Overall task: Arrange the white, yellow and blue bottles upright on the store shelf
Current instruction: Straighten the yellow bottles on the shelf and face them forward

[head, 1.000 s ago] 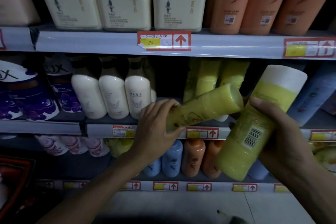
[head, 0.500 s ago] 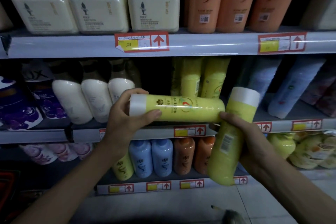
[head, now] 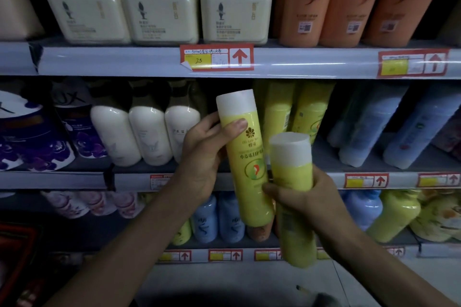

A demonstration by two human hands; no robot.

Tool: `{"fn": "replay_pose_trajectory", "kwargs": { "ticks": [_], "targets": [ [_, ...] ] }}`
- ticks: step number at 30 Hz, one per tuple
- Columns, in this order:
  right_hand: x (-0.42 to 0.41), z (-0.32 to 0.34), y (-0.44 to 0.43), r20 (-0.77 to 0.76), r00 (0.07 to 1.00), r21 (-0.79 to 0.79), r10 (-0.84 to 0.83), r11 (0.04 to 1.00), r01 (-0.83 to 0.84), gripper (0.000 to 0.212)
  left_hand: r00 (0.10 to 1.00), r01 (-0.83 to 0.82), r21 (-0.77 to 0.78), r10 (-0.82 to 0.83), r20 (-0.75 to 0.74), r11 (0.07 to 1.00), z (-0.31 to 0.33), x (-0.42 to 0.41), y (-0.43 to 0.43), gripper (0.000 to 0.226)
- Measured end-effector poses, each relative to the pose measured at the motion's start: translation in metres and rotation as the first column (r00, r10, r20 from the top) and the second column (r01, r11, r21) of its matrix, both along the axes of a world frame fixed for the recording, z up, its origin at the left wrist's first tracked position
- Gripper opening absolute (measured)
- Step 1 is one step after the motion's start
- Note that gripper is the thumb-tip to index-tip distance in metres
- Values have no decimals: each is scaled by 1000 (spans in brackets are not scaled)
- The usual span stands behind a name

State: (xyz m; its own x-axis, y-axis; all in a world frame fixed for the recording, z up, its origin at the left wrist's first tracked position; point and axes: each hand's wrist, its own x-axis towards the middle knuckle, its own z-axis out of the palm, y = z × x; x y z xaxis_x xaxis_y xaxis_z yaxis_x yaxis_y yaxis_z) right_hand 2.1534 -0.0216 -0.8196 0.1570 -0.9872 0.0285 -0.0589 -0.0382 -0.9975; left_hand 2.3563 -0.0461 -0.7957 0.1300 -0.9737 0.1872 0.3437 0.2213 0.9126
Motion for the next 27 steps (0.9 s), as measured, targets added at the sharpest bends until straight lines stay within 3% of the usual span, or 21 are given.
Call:
{"fn": "replay_pose_trajectory", "kwargs": {
  "ticks": [4,9,11,13,15,18,21,25,27],
  "targets": [
    [15,-6,-1,66,995,89,68,993,-74,68,985,87,39,-80,-154,995,-1,-16,3,46],
    [17,-9,-3,195,974,159,111,977,-143,60,978,97,68,-82,-193,993,-1,-18,5,46],
    [18,-9,-1,249,962,183,111,970,-159,55,995,75,56,-70,-77,996,-1,-18,8,44],
    [20,-8,1,310,943,199,119,962,-187,48,986,54,72,-64,157,996,-2,-18,11,39],
    [21,-9,1,334,938,208,94,963,-170,43,904,26,87,-60,423,996,-7,-13,12,43],
    [19,-15,-3,306,951,184,43,977,-103,47,784,-13,99,-51,618,995,-12,-3,12,68],
    [20,-18,-4,233,972,152,31,986,-67,54,723,-83,93,-5,691,992,-15,4,15,77],
    [21,-20,-9,127,992,133,-18,991,1,67,783,-125,77,51,620,989,-16,0,17,60],
    [18,-20,-12,116,992,128,-48,991,33,57,798,-168,57,102,594,984,-20,-5,14,62]
  ]
}}
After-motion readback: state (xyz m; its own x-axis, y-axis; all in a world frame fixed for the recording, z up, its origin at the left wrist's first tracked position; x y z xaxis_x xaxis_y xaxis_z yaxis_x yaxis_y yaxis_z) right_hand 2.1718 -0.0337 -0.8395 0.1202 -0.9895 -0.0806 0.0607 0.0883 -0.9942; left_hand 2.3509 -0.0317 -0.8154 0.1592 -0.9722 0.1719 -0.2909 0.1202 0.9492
